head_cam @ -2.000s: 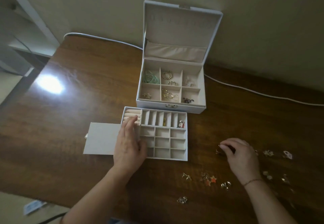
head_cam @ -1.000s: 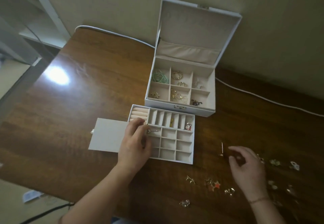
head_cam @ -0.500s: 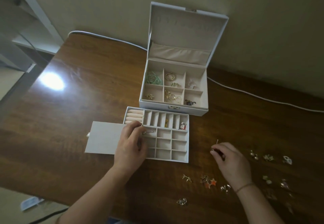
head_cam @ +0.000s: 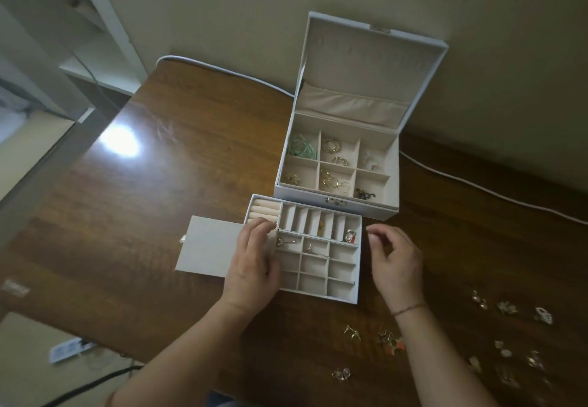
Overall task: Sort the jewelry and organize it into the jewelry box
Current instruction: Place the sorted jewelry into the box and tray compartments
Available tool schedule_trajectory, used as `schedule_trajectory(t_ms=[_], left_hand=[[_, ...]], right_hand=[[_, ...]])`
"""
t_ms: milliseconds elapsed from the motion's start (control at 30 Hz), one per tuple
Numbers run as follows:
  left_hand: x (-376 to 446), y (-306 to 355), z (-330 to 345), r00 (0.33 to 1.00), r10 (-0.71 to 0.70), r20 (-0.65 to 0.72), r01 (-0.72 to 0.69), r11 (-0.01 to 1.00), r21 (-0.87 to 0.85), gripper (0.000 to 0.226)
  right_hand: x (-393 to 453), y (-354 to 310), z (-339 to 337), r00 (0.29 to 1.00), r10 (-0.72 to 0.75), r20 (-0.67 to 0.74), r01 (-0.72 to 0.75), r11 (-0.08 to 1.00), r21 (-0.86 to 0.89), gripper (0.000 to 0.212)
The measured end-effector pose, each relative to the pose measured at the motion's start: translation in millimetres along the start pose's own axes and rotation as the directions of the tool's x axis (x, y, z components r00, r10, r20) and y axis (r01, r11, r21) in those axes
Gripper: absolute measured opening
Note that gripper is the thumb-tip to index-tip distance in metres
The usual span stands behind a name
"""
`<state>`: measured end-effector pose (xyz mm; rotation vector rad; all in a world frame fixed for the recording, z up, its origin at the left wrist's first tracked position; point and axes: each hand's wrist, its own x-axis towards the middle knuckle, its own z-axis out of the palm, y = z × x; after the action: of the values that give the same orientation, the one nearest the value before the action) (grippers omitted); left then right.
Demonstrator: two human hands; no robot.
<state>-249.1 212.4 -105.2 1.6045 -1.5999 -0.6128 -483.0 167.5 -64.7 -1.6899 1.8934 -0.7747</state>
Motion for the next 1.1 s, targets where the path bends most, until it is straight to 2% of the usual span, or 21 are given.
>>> schedule_trajectory(t_ms=[100,200,267,400,533,700,933,1100], left_hand=[[-0.6,-1.2,0.4,1.000,0.010,0.004,-0.010,1.000,0.002,0.060],[-0.2,-1.2,1.5,1.000,0.008,-0.010,-0.008,1.000,-0.005,0.059],[-0.2,-1.0,1.7,1.000,0.009,-0.008,-0.009,1.000,0.003,0.060],[-0.4,-1.4,2.5,1.000,0.027,-0.003,-0.027,0.999,0.024,0.057],[-0.3,-1.8,2.7,1.000,0.030,-0.005,-0.030,0.999,0.023,0.055],[0.3,1.7,0.8,1.000,0.010,-0.019,-0.009,1.000,0.029,0.049],[1.6,3.9,-0.9,1.000,0.026,-0.003,-0.026,0.999,0.040,0.053],[1.1,1.8,-0.7,0.998,0.058,0.026,-0.060,0.994,0.096,0.051]], right_hand=[[-6.2,6.5,-2.9,0.992,-0.081,0.099,0.090,0.991,-0.097,0.016],[-16.0,1.8,5.6,0.941,-0.237,0.240,0.281,0.944,-0.172,0.011],[-19.9,-7.8,16.1,0.914,-0.288,0.286,0.350,0.916,-0.197,0.009],[-19.5,-20.6,32.4,0.912,-0.247,0.329,0.353,0.880,-0.319,0.015],[-18.6,-21.3,38.1,0.919,-0.172,0.354,0.299,0.890,-0.344,0.013],[-19.0,-26.9,38.6,0.972,-0.143,0.189,0.188,0.950,-0.249,0.006],[-13.2,-56.7,68.6,0.927,-0.228,0.299,0.309,0.915,-0.259,0.017],[-26.0,-36.3,56.2,0.916,-0.282,0.286,0.340,0.924,-0.175,0.020]])
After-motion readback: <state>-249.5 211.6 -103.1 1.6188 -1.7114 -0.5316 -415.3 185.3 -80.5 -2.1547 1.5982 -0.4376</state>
